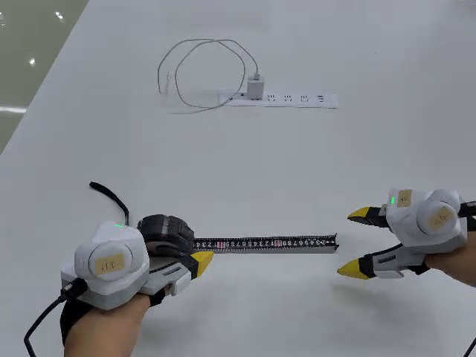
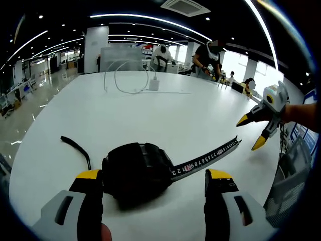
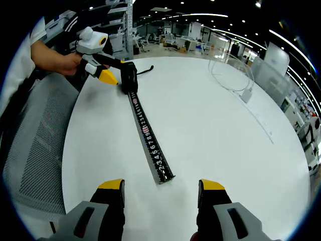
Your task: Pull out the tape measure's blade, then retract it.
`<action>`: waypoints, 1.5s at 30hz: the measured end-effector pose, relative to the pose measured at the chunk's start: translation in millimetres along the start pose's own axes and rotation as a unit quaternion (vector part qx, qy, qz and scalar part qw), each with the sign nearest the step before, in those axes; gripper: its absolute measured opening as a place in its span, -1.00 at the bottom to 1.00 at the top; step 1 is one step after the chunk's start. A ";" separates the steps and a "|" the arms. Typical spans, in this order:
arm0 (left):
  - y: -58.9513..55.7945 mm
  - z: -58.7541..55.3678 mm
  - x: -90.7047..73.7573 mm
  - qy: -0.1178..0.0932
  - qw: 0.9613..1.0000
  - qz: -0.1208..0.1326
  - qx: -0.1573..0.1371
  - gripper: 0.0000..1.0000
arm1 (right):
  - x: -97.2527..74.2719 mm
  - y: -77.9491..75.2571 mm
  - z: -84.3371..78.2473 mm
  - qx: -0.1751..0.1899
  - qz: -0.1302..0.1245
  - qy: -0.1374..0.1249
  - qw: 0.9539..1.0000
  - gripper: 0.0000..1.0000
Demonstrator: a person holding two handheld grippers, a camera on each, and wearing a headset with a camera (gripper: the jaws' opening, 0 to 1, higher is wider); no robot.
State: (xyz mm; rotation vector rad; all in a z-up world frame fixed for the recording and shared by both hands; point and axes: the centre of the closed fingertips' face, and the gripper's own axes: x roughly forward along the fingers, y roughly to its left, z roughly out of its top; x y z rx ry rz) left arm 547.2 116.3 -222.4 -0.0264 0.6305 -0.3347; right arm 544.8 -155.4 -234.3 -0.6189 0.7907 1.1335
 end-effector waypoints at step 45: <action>22.2 -3.1 15.5 0.012 0.995 0.085 -0.058 0.28 | 25.2 -8.0 -3.9 -0.067 0.055 0.041 0.995 -0.47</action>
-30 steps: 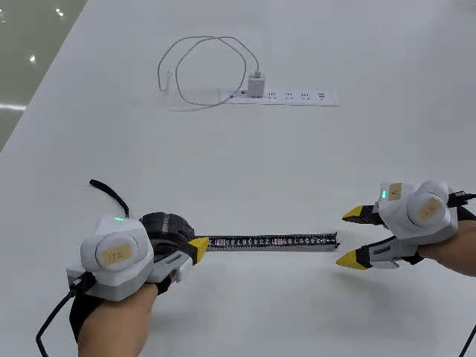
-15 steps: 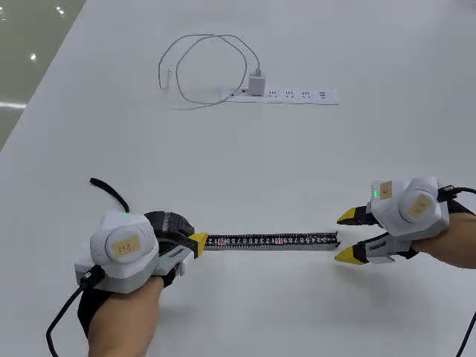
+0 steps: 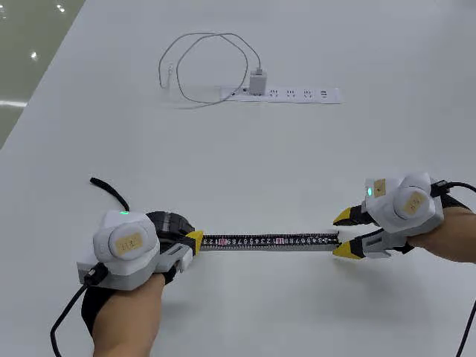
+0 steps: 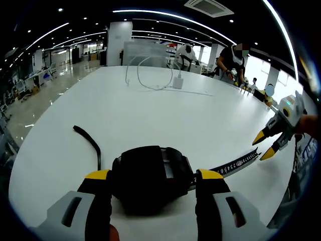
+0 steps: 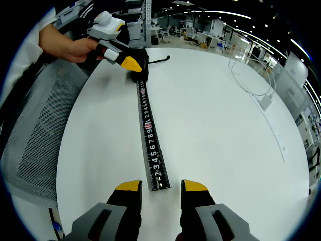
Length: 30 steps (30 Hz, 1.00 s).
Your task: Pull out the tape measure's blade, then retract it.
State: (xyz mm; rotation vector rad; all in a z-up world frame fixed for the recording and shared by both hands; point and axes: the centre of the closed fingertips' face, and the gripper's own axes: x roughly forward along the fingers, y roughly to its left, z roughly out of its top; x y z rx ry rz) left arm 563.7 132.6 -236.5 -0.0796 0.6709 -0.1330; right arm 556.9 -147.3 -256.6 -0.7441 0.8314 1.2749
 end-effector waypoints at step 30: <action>2.5 -1.5 2.9 0.000 1.000 0.001 -0.014 0.24 | 7.8 1.1 -1.7 -0.033 0.020 0.022 0.999 -0.65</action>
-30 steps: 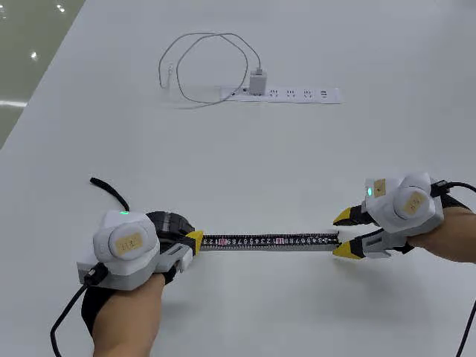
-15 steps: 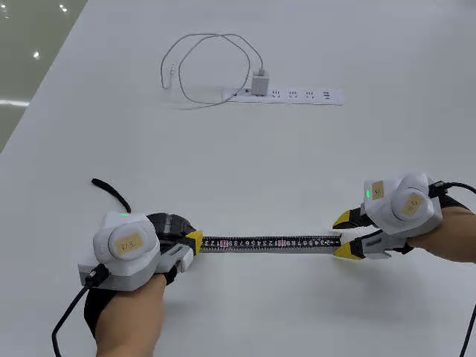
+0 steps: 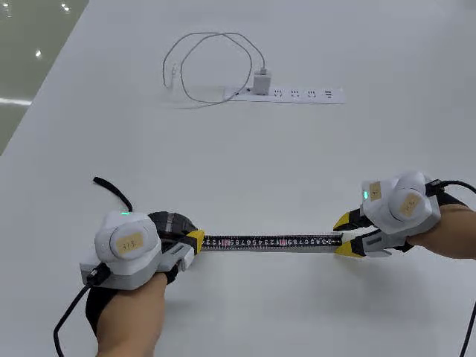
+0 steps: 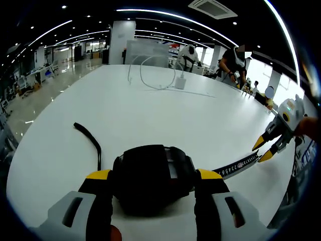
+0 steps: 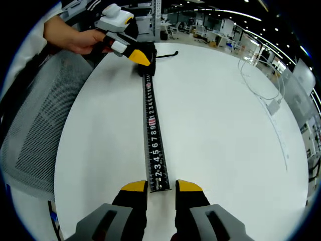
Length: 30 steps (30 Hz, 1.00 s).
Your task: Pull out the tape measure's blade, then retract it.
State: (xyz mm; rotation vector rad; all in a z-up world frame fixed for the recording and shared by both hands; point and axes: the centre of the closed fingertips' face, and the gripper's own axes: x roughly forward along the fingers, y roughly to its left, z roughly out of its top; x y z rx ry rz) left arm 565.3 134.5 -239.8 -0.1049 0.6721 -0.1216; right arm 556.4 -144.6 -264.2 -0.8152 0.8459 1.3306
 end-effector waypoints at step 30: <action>-0.4 -0.8 0.2 0.006 1.000 0.000 -0.001 0.24 | 3.2 0.5 -4.5 -0.024 0.000 0.014 1.000 -0.79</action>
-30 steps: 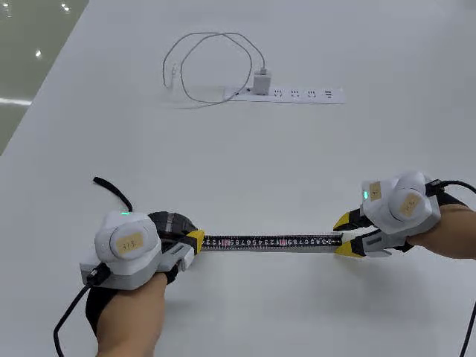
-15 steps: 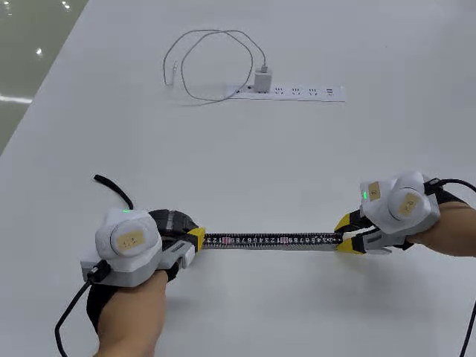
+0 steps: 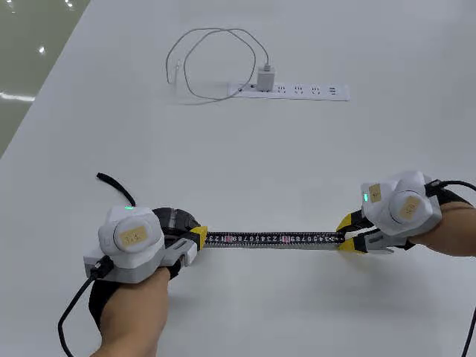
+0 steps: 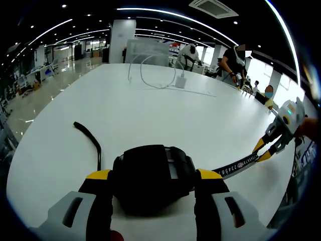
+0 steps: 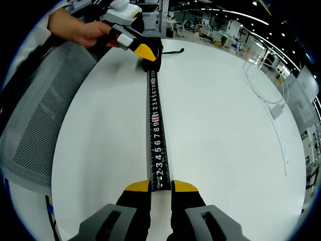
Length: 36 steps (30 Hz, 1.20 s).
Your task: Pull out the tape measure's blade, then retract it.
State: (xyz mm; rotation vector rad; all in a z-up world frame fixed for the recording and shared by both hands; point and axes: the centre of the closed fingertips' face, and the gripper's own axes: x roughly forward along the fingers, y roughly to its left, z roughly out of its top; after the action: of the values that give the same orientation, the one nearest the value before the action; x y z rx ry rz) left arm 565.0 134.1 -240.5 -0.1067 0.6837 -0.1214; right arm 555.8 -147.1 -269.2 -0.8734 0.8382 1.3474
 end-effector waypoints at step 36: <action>1.2 -2.6 -0.6 0.016 1.000 -0.010 -0.004 0.18 | -0.8 1.1 4.4 0.005 0.007 -0.005 1.000 -0.81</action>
State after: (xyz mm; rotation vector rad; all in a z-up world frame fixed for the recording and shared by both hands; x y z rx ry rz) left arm 562.9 135.2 -242.2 -0.1201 0.7148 -0.1398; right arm 554.7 -143.5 -266.5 -0.8525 0.8437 1.3573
